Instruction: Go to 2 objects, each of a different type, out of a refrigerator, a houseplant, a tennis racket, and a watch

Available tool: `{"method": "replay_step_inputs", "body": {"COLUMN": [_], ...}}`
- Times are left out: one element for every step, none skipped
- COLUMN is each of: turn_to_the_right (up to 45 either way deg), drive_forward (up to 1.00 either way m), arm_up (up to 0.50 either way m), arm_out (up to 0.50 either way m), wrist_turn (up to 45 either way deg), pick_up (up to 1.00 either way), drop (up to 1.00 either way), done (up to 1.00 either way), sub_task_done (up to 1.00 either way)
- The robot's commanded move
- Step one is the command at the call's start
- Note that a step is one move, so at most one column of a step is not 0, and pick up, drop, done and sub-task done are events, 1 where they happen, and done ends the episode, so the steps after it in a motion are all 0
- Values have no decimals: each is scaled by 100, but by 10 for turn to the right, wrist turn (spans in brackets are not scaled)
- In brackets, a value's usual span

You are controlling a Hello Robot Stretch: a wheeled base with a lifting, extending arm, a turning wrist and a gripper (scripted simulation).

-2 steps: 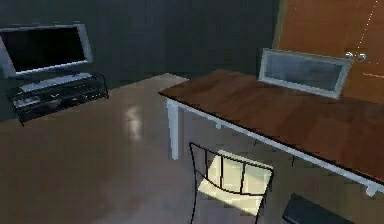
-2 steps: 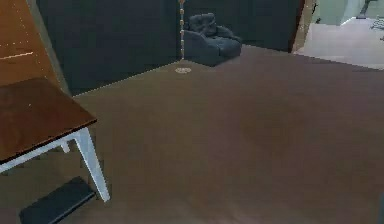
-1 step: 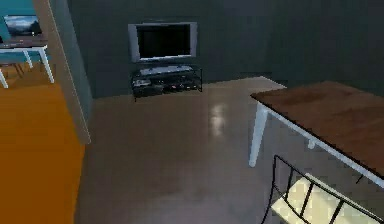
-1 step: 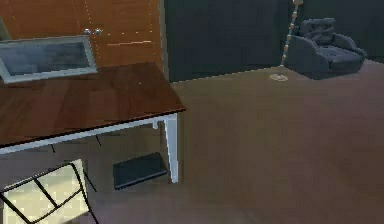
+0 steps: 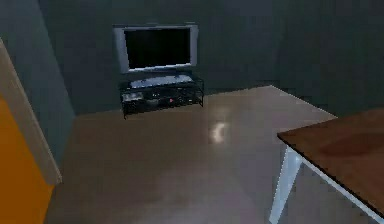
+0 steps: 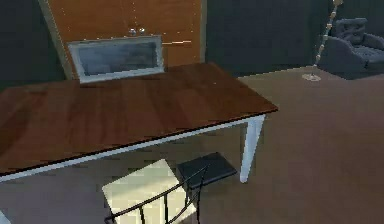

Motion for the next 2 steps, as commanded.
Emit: {"method": "replay_step_inputs", "body": {"turn_to_the_right": [-450,-300], "drive_forward": [0,0], "arm_up": [0,0], "arm_out": [0,0], "wrist_turn": [0,0], "pick_up": [0,0], "drop": [0,0], "done": [0,0], "sub_task_done": [0,0]}}
